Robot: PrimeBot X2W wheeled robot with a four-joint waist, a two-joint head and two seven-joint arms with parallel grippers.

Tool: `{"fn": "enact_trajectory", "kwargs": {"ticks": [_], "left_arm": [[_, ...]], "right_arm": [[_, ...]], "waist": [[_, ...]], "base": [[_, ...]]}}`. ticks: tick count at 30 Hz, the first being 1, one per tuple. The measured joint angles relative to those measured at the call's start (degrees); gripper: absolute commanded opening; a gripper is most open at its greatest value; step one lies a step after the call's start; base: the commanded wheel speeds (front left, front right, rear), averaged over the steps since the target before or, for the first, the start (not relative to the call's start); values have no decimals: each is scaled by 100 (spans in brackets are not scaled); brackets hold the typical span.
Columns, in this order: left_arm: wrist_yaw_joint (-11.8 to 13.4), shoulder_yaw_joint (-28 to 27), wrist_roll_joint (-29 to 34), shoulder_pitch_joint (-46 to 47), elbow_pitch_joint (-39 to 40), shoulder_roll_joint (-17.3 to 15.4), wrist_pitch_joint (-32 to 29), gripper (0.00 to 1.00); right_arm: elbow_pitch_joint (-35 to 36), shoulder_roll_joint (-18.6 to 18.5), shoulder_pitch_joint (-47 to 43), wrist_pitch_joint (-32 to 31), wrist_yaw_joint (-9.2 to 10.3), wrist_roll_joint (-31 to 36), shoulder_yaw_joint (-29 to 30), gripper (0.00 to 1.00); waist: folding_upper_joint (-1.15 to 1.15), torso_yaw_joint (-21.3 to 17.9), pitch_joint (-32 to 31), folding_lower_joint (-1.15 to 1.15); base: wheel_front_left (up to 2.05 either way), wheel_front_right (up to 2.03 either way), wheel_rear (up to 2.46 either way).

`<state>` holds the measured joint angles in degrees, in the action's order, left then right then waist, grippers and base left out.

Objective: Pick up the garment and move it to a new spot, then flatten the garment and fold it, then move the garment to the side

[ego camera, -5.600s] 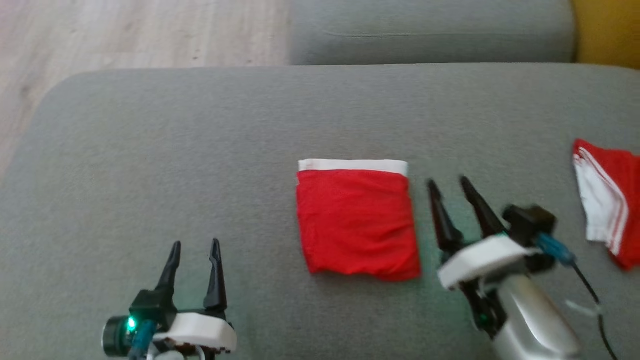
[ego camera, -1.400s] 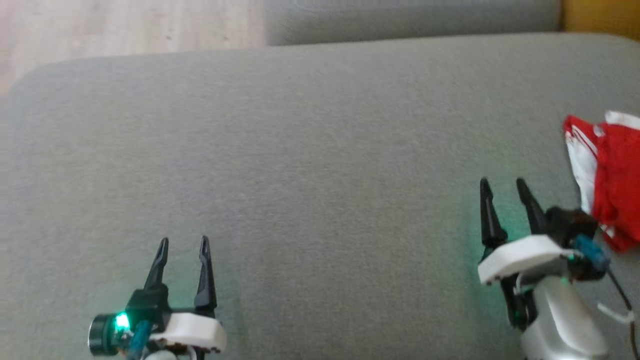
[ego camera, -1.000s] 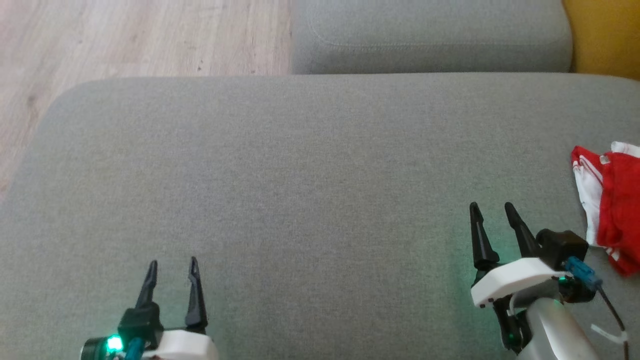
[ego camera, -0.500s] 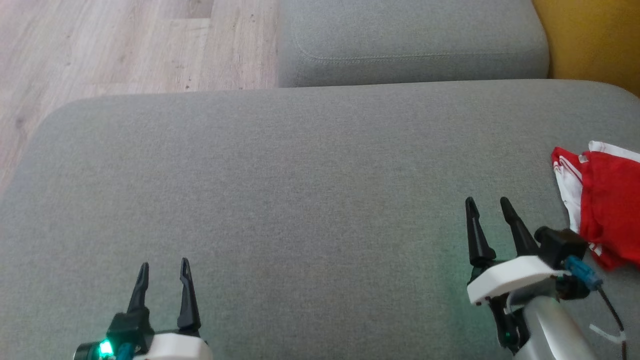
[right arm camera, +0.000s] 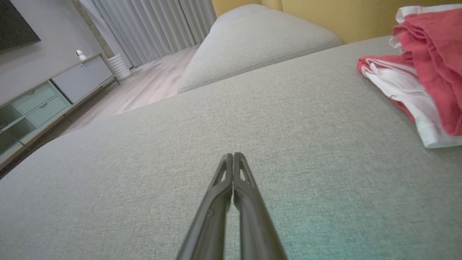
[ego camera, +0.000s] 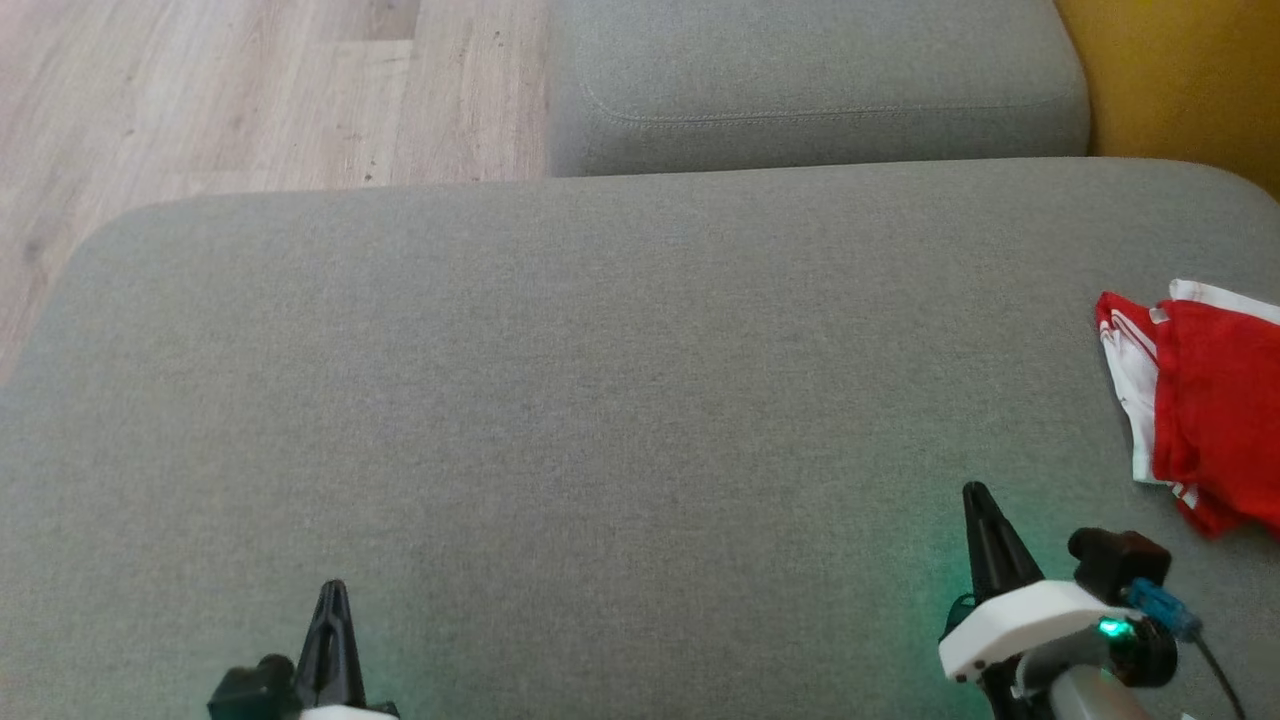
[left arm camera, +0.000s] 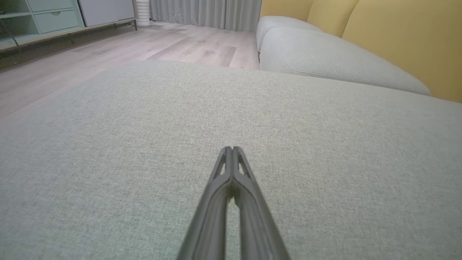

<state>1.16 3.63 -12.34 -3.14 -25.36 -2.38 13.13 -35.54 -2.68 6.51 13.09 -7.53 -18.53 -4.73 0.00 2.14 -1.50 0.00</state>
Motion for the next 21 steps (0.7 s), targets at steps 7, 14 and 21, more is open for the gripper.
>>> {"fn": "enact_trajectory", "kwargs": {"ticks": [7, 14, 21], "left_arm": [[-32, -18, -475, 16, 60, 0, -100, 0], [-78, -45, -938, 46, 149, 0, -207, 0], [-160, -138, -1406, 55, 178, 0, -308, 0]], "right_arm": [[112, 0, -2, -111, 0, -437, 77, 0], [226, 0, -4, -204, 0, -867, 146, 0], [342, 1, -5, -311, 0, -1292, 202, 0]], "waist": [[0, -13, 10, 0], [0, -25, 20, 0], [0, -38, 30, 0]], "base": [[0, 0, 0], [0, 0, 0], [0, 0, 0]]}}
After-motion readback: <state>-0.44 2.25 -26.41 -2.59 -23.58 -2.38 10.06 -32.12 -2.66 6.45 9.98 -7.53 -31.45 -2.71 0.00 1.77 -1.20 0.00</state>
